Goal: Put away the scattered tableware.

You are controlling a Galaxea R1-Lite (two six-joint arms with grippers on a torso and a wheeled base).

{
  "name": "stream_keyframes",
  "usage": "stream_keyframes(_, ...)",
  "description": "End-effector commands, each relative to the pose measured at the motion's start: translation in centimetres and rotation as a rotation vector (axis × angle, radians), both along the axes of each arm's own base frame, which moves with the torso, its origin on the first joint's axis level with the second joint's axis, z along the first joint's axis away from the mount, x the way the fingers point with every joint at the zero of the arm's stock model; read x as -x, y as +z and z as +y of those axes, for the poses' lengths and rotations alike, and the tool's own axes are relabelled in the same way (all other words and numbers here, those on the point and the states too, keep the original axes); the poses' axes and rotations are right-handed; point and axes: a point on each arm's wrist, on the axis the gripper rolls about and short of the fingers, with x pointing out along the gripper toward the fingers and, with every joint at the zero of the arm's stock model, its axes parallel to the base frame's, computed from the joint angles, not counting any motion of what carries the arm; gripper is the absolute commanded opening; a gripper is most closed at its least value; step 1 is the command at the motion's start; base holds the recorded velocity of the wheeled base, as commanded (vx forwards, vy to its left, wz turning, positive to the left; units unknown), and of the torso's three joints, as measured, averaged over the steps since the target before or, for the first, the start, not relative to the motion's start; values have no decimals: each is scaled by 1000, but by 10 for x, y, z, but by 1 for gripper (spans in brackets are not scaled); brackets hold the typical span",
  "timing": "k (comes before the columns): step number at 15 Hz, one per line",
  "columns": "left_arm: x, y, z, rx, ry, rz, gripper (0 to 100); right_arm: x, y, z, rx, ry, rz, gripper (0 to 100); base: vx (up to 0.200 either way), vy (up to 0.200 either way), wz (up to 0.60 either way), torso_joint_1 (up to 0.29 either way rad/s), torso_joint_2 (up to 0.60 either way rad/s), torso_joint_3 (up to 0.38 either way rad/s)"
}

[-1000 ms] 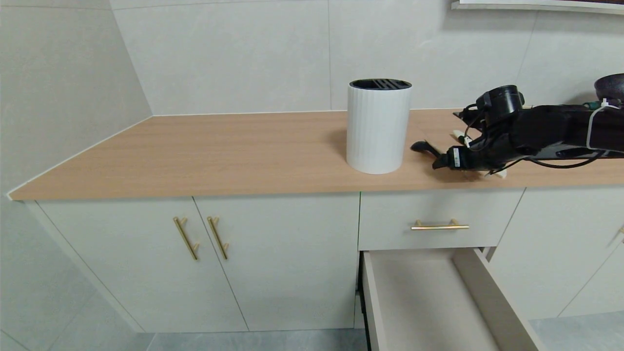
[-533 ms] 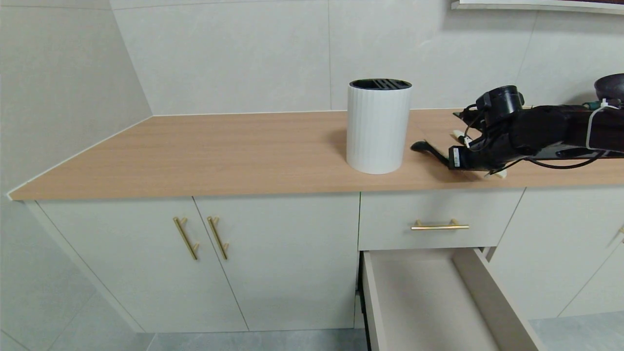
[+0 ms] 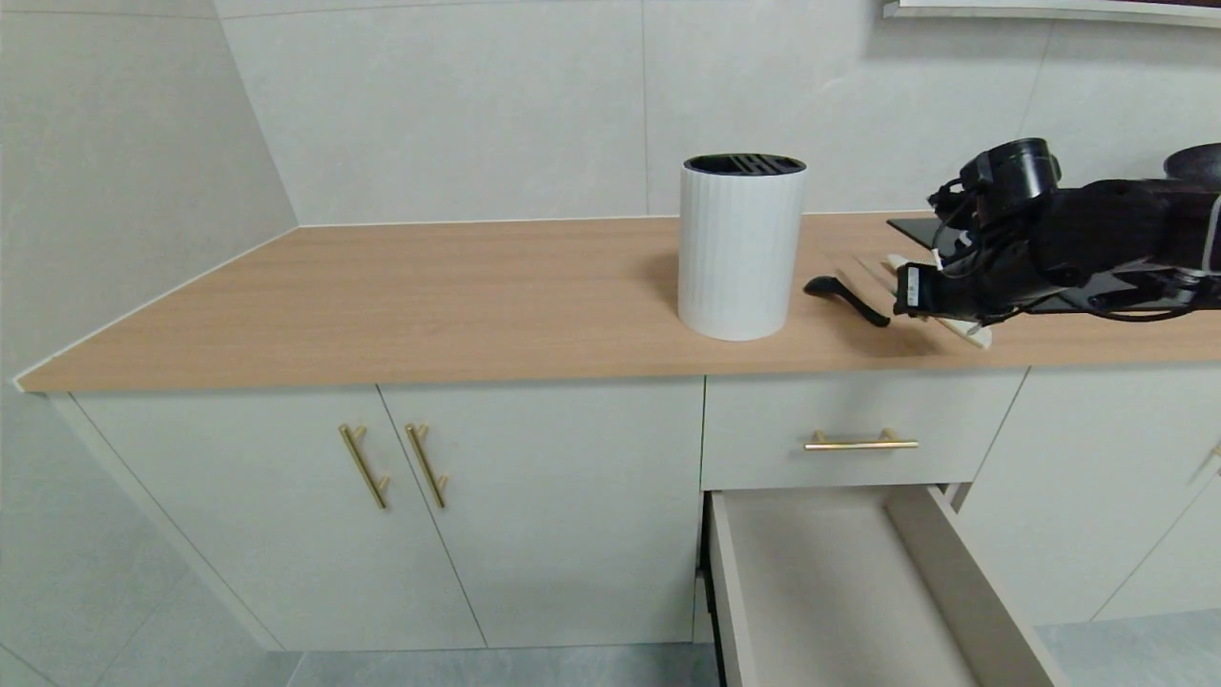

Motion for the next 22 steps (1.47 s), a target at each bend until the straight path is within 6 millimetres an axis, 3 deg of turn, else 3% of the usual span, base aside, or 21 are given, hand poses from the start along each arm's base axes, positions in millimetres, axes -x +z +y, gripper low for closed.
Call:
stream_keyframes(1, 0, 0, 0, 1, 1, 1, 100, 41, 32, -4, -34, -10, -44, 0, 0, 0, 0, 0, 0, 0)
stream_keyframes(2, 0, 0, 0, 1, 1, 1, 100, 95, 55, -11, -44, -7, -67, 0, 0, 0, 0, 0, 0, 0)
stream_keyframes(7, 0, 0, 0, 1, 1, 0, 100, 223, 59, -3, -70, 142, -78, 0, 0, 0, 0, 0, 0, 0)
stream_keyframes(11, 0, 0, 0, 1, 1, 0, 100, 275, 38, 6, -47, 275, 57, 0, 0, 0, 0, 0, 0, 0)
stream_keyframes(15, 0, 0, 0, 1, 1, 0, 100, 274, 6, 20, -41, 304, 226, 0, 0, 0, 0, 0, 0, 0)
stream_keyframes(17, 0, 0, 0, 1, 1, 1, 100, 247, -23, 38, -69, 226, 388, 0, 0, 0, 0, 0, 0, 0)
stream_keyframes(20, 0, 0, 0, 1, 1, 0, 100, 227, -54, 56, -24, 213, 525, 0, 0, 0, 0, 0, 0, 0)
stream_keyframes(22, 0, 0, 0, 1, 1, 1, 100, 223, -65, 64, 3, 227, 573, 0, 0, 0, 0, 0, 0, 0)
